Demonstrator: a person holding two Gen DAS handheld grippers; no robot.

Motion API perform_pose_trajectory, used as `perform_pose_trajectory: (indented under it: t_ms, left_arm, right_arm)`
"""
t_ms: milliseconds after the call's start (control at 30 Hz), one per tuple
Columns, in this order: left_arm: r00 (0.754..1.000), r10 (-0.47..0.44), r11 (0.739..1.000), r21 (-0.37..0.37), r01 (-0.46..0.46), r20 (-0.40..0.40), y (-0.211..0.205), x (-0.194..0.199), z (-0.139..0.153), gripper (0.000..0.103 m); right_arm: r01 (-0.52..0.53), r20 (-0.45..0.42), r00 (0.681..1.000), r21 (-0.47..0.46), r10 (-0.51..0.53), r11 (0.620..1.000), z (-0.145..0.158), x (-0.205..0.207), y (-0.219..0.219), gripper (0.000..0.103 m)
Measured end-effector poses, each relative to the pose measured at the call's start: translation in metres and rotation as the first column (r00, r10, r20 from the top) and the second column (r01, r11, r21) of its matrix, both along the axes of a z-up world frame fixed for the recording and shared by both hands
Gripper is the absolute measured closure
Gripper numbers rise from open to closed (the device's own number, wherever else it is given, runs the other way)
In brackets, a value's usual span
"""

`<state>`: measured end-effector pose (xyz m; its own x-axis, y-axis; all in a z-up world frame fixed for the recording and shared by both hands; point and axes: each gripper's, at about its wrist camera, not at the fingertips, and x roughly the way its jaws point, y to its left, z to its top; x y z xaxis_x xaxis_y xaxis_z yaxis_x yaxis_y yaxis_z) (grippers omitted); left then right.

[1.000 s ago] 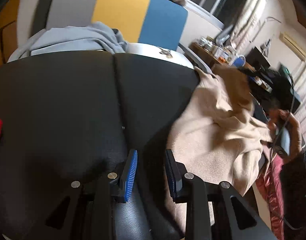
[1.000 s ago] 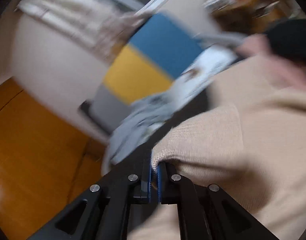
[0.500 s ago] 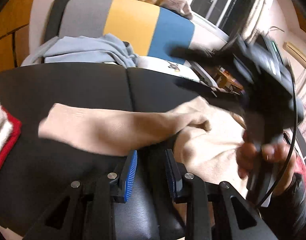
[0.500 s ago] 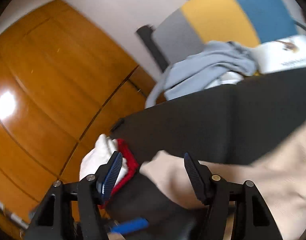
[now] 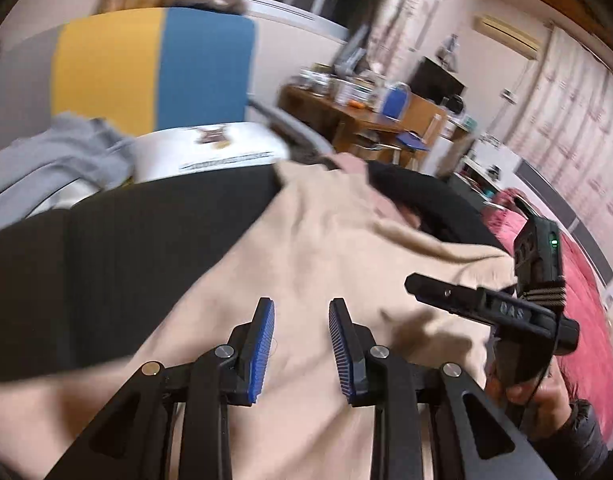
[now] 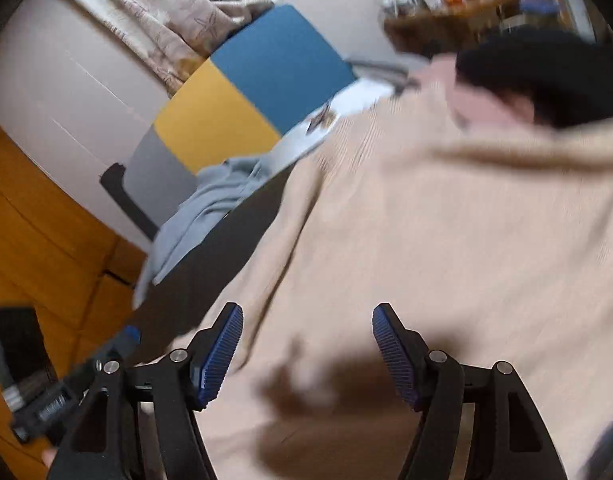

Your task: Fold clothes

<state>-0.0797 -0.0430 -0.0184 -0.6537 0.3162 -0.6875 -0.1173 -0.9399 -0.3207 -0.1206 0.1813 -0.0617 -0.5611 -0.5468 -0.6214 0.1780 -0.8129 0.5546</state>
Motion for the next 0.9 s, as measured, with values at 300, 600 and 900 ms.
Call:
perform_pose_trajectory:
  t_ms: [300, 600, 900]
  left_arm:
    - [0.981, 0.104, 0.983, 0.135, -0.126, 0.162, -0.027, -0.062, -0.072, 0.075]
    - [0.977, 0.177, 0.983, 0.034, -0.182, 0.114, -0.076, -0.019, -0.091, 0.084]
    - [0.939, 0.339, 0.904, -0.297, -0.309, 0.056, -0.12, 0.035, -0.079, 0.071]
  right_arm:
    - [-0.021, 0.008, 1.0, 0.129, 0.02, 0.991, -0.004, -0.106, -0.002, 0.033]
    - [-0.117, 0.063, 0.993, 0.331, 0.101, 0.936, -0.045, -0.172, -0.063, 0.01]
    - [-0.212, 0.021, 0.975, 0.363, 0.219, 0.907, -0.05, -0.156, -0.147, 0.0]
